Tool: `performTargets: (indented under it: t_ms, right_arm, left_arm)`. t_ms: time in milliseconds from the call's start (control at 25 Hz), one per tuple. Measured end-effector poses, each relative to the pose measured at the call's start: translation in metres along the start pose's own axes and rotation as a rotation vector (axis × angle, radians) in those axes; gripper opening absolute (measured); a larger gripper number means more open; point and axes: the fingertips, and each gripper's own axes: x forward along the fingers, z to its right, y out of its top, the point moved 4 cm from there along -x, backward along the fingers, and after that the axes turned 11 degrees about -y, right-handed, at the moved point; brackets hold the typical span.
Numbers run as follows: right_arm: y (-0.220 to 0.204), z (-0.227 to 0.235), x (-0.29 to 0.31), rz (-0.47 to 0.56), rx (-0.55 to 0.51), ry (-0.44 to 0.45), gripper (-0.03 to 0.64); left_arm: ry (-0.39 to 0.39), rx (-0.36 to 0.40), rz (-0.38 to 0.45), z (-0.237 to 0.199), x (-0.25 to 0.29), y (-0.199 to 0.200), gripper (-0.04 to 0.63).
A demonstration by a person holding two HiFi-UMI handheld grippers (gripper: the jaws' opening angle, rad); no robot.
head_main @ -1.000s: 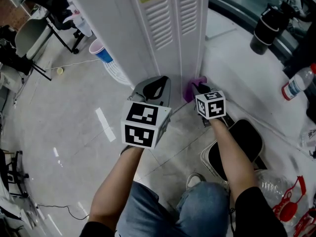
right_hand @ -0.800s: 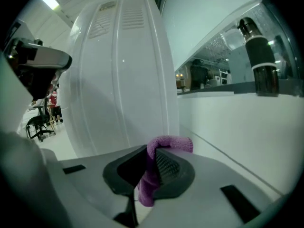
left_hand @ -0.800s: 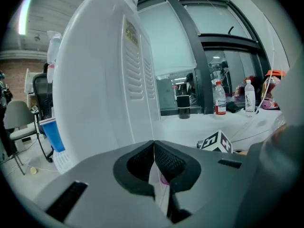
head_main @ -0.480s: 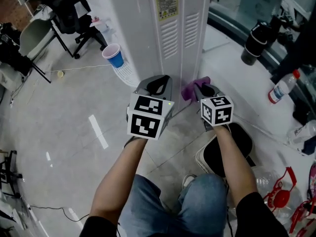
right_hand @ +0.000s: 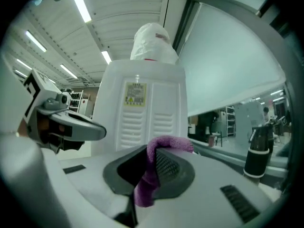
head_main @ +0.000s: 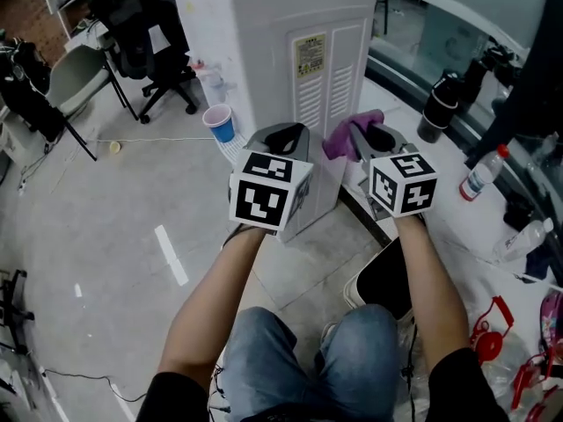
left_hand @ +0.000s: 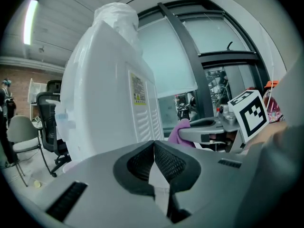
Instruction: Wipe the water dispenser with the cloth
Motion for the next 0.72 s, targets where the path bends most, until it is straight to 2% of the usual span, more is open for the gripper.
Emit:
performTargets:
  t_ms: [280,720]
  right_arm:
    - [0.095,-0.018,-0.009,0.130,-0.079,0.038,0.032]
    - [0.224,-0.042,-0.014,0.304,-0.170,0.094,0.032]
  left_arm:
    - [0.031,0.010,0.053,-0.012,-0.022,0.038,0.026]
    - [0.053,0.042,0.093,-0.018,-0.052,0.066,0.026]
